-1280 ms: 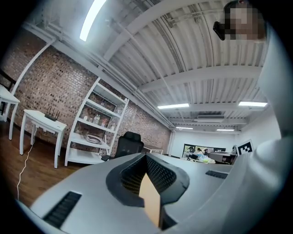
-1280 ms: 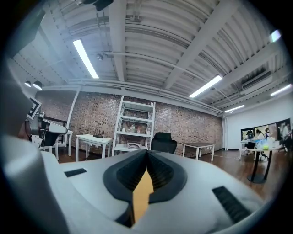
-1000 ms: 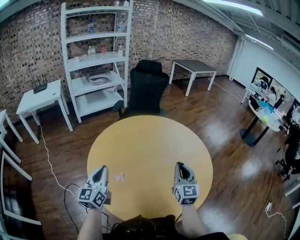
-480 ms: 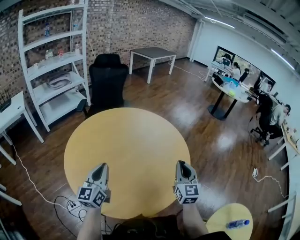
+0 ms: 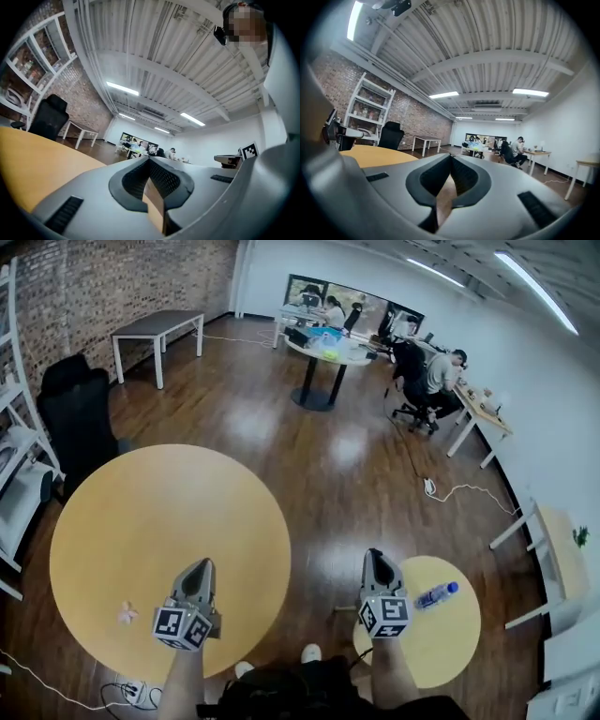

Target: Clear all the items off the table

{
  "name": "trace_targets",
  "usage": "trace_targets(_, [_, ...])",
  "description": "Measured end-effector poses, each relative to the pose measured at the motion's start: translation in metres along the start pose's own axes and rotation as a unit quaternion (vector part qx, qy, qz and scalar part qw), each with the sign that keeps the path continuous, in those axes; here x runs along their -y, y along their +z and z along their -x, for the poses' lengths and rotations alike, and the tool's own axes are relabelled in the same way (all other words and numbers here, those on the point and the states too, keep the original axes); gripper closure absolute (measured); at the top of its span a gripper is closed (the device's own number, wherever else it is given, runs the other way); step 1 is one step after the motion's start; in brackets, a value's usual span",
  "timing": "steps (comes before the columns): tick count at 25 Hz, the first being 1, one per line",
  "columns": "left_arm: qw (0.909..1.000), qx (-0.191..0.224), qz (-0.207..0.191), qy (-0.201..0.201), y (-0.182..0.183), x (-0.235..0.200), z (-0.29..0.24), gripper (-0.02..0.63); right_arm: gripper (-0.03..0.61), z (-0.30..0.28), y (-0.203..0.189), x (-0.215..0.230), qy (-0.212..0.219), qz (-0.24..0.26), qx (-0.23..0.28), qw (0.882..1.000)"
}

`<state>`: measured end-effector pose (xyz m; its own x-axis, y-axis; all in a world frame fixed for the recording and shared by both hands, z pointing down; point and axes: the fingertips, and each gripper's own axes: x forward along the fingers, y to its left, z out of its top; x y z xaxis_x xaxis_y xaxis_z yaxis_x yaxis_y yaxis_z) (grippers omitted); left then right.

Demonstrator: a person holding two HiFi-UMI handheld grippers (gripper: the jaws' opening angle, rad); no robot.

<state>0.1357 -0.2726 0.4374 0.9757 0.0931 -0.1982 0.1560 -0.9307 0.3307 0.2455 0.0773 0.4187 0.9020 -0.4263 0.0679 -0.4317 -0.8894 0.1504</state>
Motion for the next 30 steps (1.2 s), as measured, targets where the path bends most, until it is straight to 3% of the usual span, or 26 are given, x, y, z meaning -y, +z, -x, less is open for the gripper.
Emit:
trace_targets(6, [0.9965, -0.018, -0.003, -0.081, -0.022, 0.078, -0.055, 0.614, 0.574, 0.045, -0.019, 0.08, -0.081, -0.023, 0.002, 0.996])
trace_targets(13, [0.9878, -0.033, -0.009, -0.152, -0.059, 0.187, -0.123, 0.614, 0.574, 0.105, -0.034, 0.192, -0.151, -0.011, 0.013, 0.988])
trace_targets(17, [0.9767, -0.044, -0.004, -0.21, -0.091, 0.272, -0.157, 0.614, 0.574, 0.157, -0.055, 0.261, -0.205, 0.001, 0.01, 0.979])
trace_targets(23, [0.9541, -0.081, 0.008, -0.288, -0.147, 0.386, -0.192, 0.614, 0.574, 0.23, -0.089, 0.341, -0.268, -0.022, -0.004, 0.963])
trace_targets(26, [0.9432, -0.095, 0.008, -0.318, -0.166, 0.422, -0.205, 0.614, 0.572, 0.245, -0.095, 0.359, -0.278, -0.033, -0.007, 0.96])
trace_targets(28, [0.938, -0.099, 0.011, -0.332, -0.176, 0.439, -0.211, 0.614, 0.522, 0.251, -0.098, 0.366, -0.281, -0.036, -0.01, 0.959])
trace_targets(30, [0.9331, -0.112, 0.011, -0.342, -0.183, 0.447, -0.212, 0.614, 0.522, 0.254, -0.104, 0.371, -0.292, -0.048, -0.01, 0.955])
